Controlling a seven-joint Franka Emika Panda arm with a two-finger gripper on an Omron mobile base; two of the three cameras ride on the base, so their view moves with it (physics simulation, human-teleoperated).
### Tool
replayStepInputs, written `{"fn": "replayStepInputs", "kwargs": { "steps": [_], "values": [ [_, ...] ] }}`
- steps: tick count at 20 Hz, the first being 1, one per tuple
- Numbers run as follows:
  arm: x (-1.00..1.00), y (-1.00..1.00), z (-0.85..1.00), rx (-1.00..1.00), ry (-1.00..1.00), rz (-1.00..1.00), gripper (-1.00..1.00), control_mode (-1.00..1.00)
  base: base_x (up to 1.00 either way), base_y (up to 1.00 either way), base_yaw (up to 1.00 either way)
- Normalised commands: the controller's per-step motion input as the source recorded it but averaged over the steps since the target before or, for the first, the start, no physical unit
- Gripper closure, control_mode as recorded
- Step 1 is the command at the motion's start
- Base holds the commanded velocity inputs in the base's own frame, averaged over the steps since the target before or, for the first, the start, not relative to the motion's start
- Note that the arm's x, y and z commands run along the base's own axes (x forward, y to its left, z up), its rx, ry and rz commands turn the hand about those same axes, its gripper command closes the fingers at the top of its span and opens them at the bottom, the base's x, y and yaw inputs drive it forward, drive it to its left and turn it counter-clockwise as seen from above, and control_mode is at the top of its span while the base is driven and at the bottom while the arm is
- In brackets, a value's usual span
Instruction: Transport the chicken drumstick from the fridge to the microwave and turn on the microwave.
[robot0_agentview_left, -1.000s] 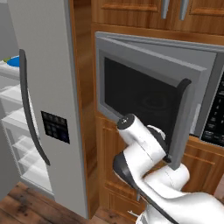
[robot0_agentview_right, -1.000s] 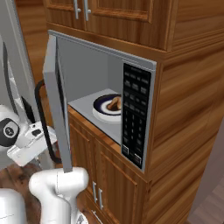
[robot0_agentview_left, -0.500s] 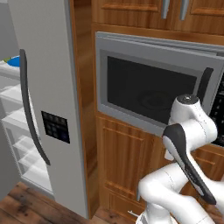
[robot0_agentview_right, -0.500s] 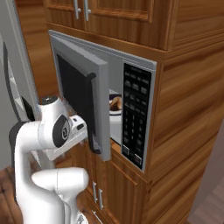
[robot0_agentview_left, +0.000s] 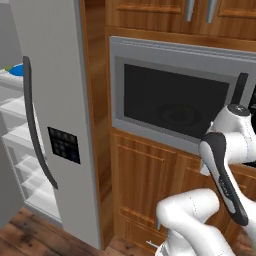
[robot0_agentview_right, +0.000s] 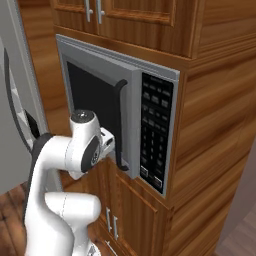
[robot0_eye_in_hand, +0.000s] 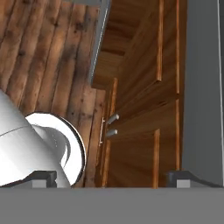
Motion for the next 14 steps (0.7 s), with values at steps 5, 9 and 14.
{"fn": "replayStepInputs", "kwargs": {
  "steps": [5, 9, 14],
  "values": [
    [0.0, -0.05, 0.0, -0.02, -0.37, 0.0, -1.0, -1.0, 0.0, 0.0, 0.0],
    [0.24, -0.25, -0.01, -0.15, -0.47, -0.01, -1.0, -1.0, 0.0, 0.0, 0.0],
    [0.93, -0.47, -0.05, -0.13, -0.28, -0.06, -1.0, -1.0, 0.0, 0.0, 0.0]
  ]
}}
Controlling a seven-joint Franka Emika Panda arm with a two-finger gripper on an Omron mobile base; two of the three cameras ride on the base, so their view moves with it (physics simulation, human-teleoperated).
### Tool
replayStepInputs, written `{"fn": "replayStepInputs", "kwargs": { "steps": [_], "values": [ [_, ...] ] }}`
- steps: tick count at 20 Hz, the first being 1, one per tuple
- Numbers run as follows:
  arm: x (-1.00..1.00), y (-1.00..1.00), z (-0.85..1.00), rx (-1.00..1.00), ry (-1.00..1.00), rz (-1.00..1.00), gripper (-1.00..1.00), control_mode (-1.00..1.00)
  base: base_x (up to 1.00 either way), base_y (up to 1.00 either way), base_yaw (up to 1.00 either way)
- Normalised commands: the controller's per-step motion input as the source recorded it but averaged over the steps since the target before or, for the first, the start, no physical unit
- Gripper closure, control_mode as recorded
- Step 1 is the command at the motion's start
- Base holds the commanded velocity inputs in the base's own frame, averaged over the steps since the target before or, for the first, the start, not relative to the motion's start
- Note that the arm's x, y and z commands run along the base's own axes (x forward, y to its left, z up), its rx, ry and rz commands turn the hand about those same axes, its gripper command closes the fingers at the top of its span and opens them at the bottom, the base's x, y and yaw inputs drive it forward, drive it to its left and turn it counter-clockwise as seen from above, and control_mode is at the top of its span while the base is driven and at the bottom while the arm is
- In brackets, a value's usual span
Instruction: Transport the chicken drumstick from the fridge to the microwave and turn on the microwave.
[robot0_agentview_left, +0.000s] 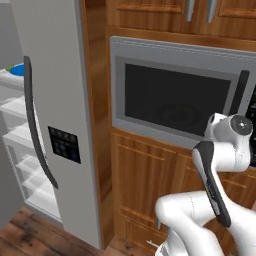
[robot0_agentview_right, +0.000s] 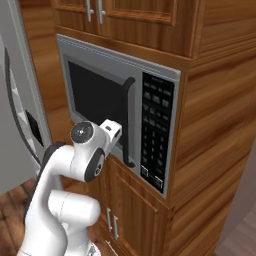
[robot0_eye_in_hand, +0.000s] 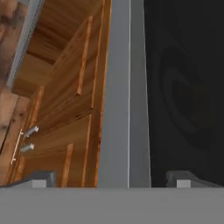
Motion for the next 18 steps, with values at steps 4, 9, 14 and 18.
{"fn": "replayStepInputs", "kwargs": {
  "steps": [4, 9, 14, 18],
  "values": [
    [1.0, -0.66, -0.29, -0.06, 0.0, -0.09, -1.0, -1.0, 0.0, 0.0, 0.0],
    [1.0, -0.68, -0.34, -0.06, 0.0, -0.11, -1.0, -1.0, 0.0, 0.0, 0.0],
    [0.27, -0.06, 0.37, -0.02, -0.01, -0.02, -1.0, -1.0, 0.0, 0.0, 0.0],
    [-0.52, 0.27, 0.79, 0.0, 0.0, 0.0, -1.0, -1.0, 0.0, 0.0, 0.0]
  ]
}}
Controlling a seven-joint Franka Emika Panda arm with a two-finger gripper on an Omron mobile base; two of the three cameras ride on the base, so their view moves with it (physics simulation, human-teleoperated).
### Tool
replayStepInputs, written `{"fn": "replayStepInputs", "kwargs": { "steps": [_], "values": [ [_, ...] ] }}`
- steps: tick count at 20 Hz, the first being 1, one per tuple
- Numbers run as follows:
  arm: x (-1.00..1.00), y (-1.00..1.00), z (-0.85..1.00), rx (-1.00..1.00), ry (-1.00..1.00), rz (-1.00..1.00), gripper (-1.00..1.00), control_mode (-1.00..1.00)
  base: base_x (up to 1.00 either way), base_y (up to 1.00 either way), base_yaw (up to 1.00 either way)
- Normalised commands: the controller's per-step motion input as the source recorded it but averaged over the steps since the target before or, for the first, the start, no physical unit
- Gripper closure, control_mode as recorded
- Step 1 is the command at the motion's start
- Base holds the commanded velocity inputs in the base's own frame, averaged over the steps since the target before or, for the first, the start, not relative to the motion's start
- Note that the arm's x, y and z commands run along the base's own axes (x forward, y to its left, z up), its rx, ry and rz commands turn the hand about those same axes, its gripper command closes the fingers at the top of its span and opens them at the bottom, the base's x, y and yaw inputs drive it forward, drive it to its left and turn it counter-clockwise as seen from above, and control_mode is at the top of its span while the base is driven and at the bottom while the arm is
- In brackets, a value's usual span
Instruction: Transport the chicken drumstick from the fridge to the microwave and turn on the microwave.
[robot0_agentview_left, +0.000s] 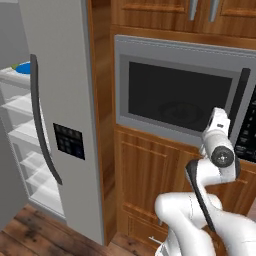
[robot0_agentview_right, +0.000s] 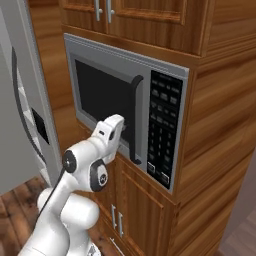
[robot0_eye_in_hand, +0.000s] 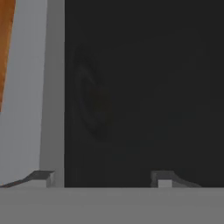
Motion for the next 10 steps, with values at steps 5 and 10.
{"fn": "replayStepInputs", "kwargs": {
  "steps": [5, 10],
  "values": [
    [-0.63, 0.78, 0.81, 0.0, 0.12, -0.02, -1.0, -1.0, 0.0, 0.0, 0.0],
    [-0.61, 0.72, 0.88, 0.0, 0.45, -0.15, -1.0, -1.0, 0.0, 0.0, 0.0]
  ]
}}
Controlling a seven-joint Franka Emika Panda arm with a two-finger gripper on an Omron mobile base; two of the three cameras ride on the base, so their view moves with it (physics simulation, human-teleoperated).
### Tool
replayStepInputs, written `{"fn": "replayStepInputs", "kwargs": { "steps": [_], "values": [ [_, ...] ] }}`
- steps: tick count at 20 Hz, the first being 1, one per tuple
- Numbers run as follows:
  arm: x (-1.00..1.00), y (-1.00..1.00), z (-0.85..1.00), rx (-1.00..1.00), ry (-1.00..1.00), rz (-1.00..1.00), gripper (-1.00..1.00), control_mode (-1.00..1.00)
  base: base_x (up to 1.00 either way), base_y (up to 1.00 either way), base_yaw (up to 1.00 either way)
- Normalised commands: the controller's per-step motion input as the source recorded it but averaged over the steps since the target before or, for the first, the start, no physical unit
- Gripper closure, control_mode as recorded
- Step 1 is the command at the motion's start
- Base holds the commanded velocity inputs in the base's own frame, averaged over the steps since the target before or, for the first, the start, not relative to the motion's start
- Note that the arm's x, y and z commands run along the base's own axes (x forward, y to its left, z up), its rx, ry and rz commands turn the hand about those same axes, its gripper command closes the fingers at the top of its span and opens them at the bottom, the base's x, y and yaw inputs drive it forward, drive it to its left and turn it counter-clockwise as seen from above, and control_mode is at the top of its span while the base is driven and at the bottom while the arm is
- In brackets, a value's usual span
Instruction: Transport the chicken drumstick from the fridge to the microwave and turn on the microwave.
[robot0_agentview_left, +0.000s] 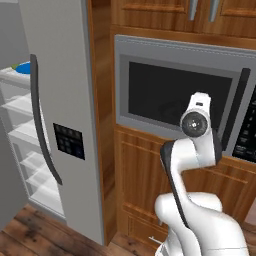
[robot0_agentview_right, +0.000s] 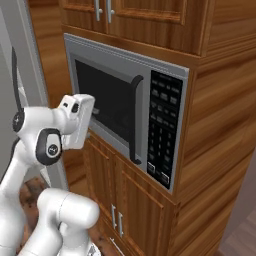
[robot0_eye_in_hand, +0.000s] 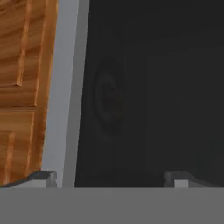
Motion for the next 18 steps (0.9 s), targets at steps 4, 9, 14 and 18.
{"fn": "replayStepInputs", "kwargs": {
  "steps": [4, 9, 14, 18],
  "values": [
    [-0.42, 0.7, 0.4, -0.04, 0.4, -0.21, -1.0, -1.0, 0.0, 0.0, 0.0],
    [-0.15, -0.02, -0.13, -0.24, -0.03, -0.29, -1.0, -1.0, 0.0, 0.0, 0.0],
    [-0.37, -0.49, -0.7, -0.17, -0.3, -0.16, -1.0, -1.0, 0.0, 0.0, 0.0],
    [-0.31, -0.58, -0.77, -0.09, -0.27, -0.14, -1.0, -1.0, 0.0, 0.0, 0.0]
  ]
}}
